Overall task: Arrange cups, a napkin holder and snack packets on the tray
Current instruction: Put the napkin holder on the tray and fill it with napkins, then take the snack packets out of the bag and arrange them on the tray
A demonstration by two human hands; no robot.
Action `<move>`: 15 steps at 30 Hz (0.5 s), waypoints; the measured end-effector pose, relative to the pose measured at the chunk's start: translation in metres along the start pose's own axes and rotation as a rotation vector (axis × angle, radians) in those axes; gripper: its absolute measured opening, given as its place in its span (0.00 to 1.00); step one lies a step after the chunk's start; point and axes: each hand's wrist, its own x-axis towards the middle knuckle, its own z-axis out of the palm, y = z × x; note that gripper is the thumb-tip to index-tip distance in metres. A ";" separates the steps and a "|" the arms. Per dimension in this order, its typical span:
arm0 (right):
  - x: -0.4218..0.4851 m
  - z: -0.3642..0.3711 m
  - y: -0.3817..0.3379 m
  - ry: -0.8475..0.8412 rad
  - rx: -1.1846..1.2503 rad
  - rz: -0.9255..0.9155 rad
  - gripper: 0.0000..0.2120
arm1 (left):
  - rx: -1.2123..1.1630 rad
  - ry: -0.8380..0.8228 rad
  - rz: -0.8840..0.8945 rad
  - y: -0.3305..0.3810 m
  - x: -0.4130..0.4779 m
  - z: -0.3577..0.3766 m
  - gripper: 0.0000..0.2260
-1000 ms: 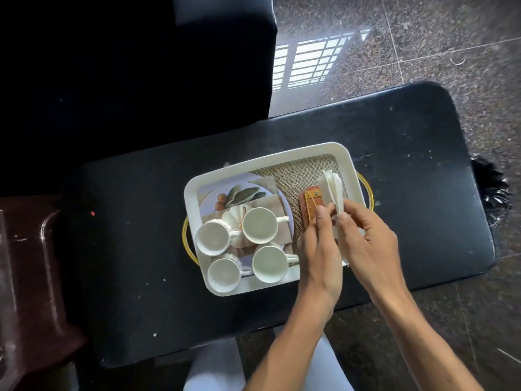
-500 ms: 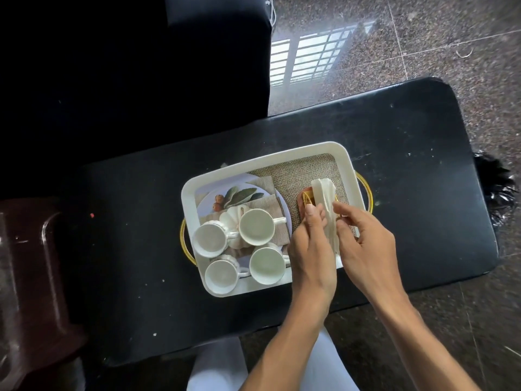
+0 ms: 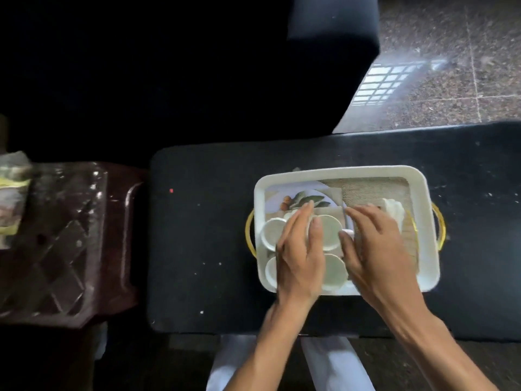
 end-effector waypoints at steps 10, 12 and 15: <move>0.018 0.115 -0.131 -0.213 -0.384 -0.319 0.37 | 0.892 0.087 0.195 -0.087 0.026 -0.197 0.29; 0.019 0.135 -0.161 -0.237 -0.410 -0.377 0.37 | 0.987 0.112 0.171 -0.096 0.028 -0.235 0.30; 0.021 0.165 -0.215 -0.231 -0.407 -0.457 0.38 | 1.059 0.219 0.126 -0.104 0.031 -0.294 0.31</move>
